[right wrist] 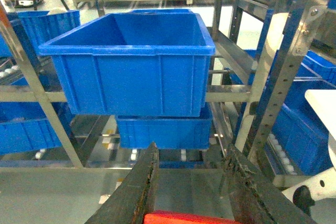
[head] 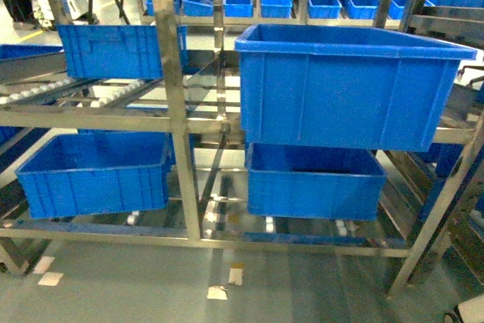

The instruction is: Place magnetic block on left shelf second layer

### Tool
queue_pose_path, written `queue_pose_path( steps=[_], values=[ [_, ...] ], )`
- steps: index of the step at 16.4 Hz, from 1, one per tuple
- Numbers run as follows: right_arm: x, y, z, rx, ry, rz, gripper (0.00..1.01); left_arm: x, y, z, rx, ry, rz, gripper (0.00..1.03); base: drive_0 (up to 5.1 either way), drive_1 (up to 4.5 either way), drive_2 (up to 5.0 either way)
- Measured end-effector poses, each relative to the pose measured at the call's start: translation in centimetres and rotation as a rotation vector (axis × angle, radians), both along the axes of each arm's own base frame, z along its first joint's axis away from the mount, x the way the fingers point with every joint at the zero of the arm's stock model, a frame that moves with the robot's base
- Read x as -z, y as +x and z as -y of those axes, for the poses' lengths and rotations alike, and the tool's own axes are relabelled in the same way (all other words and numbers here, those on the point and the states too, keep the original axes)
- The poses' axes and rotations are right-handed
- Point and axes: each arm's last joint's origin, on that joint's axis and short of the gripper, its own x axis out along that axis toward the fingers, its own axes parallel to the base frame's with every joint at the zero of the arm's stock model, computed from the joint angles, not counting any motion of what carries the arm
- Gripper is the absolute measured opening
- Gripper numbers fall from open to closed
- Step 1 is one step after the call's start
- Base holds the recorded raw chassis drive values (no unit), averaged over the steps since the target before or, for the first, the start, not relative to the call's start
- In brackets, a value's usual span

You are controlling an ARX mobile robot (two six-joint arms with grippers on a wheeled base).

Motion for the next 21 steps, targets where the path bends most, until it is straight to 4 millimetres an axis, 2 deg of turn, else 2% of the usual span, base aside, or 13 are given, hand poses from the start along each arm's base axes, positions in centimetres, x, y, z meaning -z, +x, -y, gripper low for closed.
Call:
queue_pose_path(
  steps=[6, 21],
  values=[
    [0.05, 0.02, -0.01, -0.002, 0.000, -0.005, 0.33, -0.05, 0.00, 0.01, 0.000, 0.000, 0.005, 0.98, 0.0, 0.00, 0.0],
    [0.04, 0.00, 0.00, 0.000, 0.000, -0.003, 0.33, 0.00, 0.00, 0.01, 0.001, 0.000, 0.000, 0.98, 0.0, 4.25, -4.2]
  ],
)
